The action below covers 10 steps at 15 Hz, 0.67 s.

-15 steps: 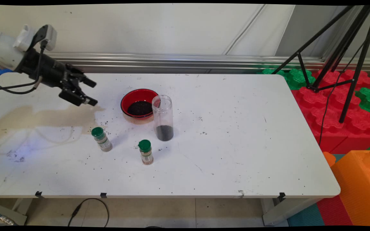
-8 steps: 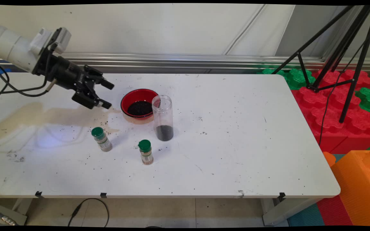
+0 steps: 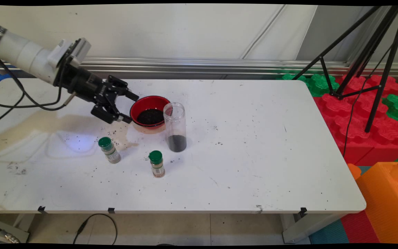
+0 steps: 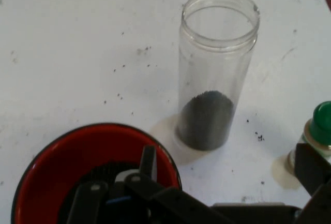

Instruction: Pick up the black seasoning powder from the table

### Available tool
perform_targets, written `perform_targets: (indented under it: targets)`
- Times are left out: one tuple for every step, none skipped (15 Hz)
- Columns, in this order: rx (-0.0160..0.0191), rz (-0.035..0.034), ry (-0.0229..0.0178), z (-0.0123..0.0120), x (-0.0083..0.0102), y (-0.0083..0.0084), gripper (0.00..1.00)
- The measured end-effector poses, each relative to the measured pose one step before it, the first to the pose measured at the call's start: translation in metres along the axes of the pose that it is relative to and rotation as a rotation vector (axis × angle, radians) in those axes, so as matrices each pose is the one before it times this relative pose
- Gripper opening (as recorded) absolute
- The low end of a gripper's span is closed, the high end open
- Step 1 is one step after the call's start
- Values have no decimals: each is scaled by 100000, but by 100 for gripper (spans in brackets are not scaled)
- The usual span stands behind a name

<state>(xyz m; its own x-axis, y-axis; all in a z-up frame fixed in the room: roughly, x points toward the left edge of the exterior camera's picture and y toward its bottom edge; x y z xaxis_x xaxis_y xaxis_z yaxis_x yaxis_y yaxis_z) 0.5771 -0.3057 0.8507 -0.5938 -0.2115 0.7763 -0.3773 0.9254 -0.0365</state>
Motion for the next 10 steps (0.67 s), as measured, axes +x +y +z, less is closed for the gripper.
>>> perform_targets:
  targets:
    - [-626,738,607,318,-67,-129,100]
    - [-1093,1103,1000,581,-126,-227,100]
    - [-968,892,809,498,-114,-167,100]
    - [-998,880,954,601,-126,-211,100]
    - [-762,595,754,484,-101,-174,100]
    - [-1015,661,983,664,-108,-224,100]
    - [-674,293,674,459,-57,-155,100]
    - [-459,210,506,336,-37,-107,100]
    - [-761,59,927,607,-54,-211,100]
    - [-513,-198,805,497,-54,-192,100]
